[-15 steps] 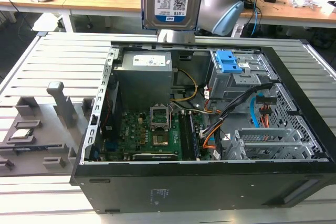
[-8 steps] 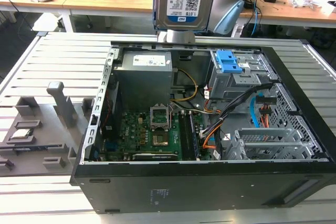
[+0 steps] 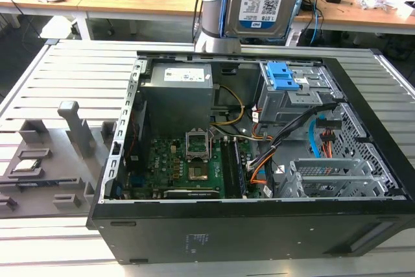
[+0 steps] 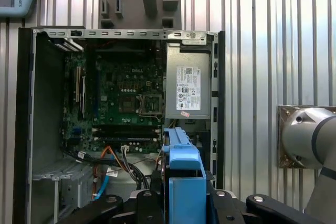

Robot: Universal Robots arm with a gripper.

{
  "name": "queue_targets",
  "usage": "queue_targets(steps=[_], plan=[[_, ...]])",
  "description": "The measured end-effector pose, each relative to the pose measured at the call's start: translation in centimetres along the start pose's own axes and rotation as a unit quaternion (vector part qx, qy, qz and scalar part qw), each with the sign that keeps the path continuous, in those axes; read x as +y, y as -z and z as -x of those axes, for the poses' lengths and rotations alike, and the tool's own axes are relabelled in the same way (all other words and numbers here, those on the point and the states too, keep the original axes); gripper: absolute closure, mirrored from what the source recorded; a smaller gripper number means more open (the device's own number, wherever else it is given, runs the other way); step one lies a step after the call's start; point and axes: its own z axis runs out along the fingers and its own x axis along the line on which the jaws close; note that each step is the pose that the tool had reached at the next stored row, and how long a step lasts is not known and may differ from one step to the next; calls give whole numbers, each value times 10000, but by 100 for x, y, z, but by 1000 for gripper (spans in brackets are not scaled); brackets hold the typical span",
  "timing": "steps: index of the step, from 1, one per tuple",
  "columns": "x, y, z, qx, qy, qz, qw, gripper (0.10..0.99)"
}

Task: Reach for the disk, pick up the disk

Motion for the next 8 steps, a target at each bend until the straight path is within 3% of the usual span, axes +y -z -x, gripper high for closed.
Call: queue_targets(steps=[4,8], plan=[[-202,8,3,-1,1,2,10000,722],[-210,9,3,0,0,2,10000,722]])
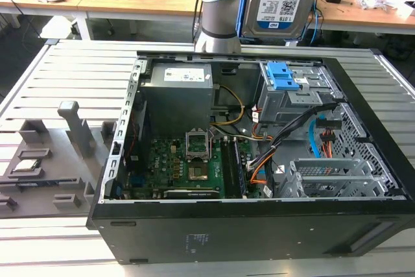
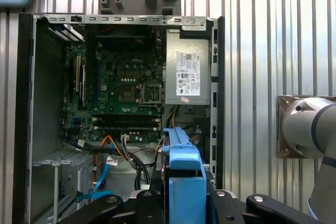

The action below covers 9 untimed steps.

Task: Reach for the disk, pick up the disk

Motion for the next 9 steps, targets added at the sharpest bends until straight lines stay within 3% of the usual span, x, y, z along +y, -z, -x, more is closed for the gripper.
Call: queue_targets(steps=[4,9], plan=[[-2,1,-12,0,2,0,10000,722],[0,-2,-179,0,1,0,10000,722]])
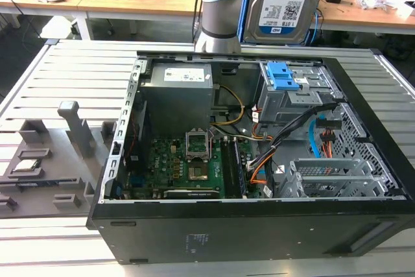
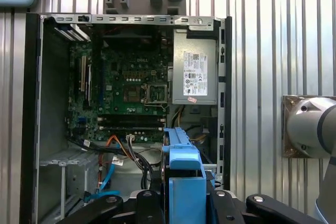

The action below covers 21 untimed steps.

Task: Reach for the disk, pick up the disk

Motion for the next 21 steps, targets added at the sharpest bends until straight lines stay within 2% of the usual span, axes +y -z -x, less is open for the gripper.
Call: queue_targets(steps=[2,6,17,21], plan=[[1,-1,-103,0,0,0,10000,722],[1,-2,-195,0,0,0,10000,722],[4,-5,-565,0,0,0,10000,722],[5,-7,-673,-1,0,0,10000,722]])
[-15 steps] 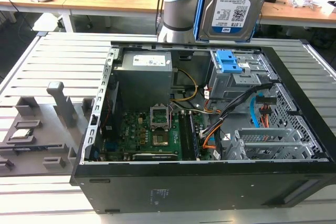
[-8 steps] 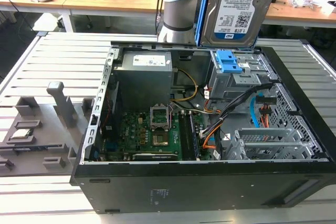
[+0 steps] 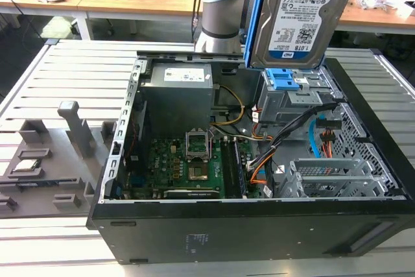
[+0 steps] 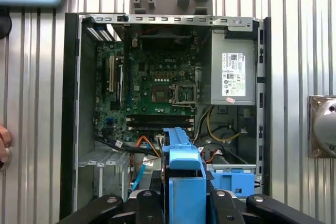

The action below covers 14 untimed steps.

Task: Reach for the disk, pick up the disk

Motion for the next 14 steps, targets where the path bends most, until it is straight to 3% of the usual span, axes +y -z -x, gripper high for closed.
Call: queue_targets(steps=[5,10,14], plan=[[1,0,-97,1,0,0,10000,722],[2,-3,-291,0,0,0,10000,722],[3,-3,-401,0,0,0,10000,722]])
